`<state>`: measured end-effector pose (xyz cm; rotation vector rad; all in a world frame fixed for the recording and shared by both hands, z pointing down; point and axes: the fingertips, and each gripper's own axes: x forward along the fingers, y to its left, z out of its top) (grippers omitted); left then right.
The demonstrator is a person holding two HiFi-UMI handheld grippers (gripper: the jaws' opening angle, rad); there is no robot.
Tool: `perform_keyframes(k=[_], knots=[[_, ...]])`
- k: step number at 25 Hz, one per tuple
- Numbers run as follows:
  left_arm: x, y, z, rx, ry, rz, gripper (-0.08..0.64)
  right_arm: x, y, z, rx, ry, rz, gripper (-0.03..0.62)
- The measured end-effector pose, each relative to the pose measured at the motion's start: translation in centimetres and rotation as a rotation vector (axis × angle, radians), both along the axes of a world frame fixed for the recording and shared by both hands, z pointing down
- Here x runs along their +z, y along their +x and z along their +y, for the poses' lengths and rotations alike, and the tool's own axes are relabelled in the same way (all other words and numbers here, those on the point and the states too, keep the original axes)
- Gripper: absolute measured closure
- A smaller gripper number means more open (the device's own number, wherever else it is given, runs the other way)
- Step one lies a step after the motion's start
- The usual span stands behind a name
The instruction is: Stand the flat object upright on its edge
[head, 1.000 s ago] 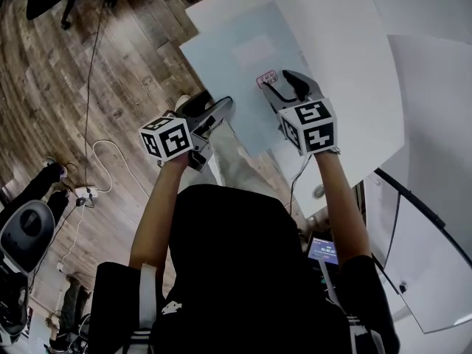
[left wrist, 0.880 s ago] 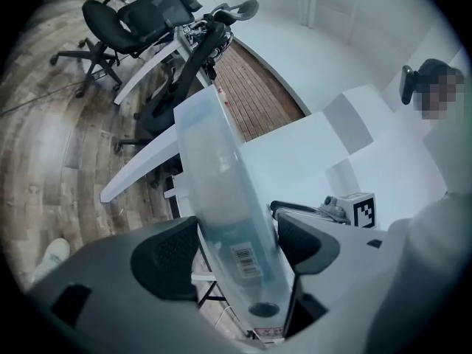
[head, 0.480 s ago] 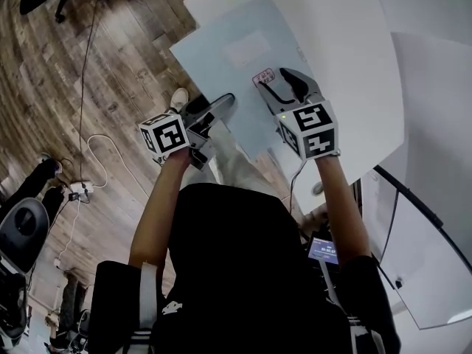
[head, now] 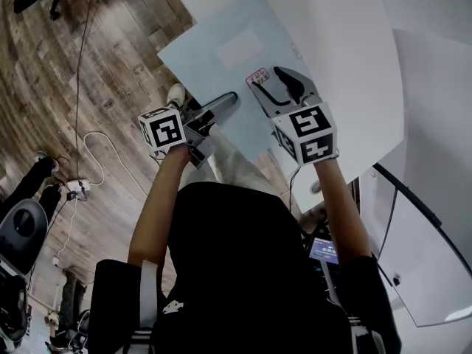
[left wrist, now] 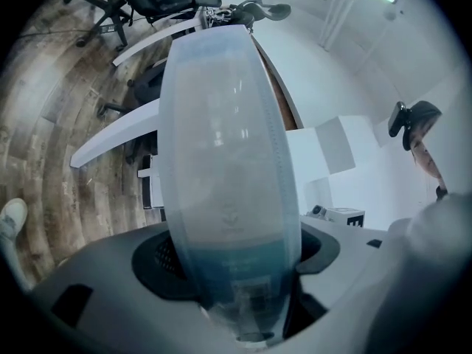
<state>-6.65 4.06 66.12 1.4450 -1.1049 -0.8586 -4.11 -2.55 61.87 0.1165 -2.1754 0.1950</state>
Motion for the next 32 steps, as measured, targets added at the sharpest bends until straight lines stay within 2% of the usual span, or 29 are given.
perform_keyframes(k=[3,13,22,28,32], knots=[[0.3,0.2,0.1,0.006,0.011,0.019,0.225,0.2,0.1,-0.1,0.007,-0.003,-0.004,0.354],[-0.1,0.0,0.4,0.004,-0.024,0.004,0.242,0.1,0.0,-0.1,0.009,-0.004,-0.003,0.354],[-0.5,0.0,0.7,-0.014,-0.044,0.000,0.260,0.1,0.5,0.0,0.004,-0.041,0.016,0.354],[-1.8,-1.1,0.0,-0.002,-0.053,-0.039,0.267,-1.2,1.1,-1.1,0.038,-0.068,-0.010,0.362],[-3.8,-2.0,-0.5,-0.009,-0.048,-0.102,0.269,-2.9,1.6,-2.2,0.077,-0.064,-0.040,0.421]])
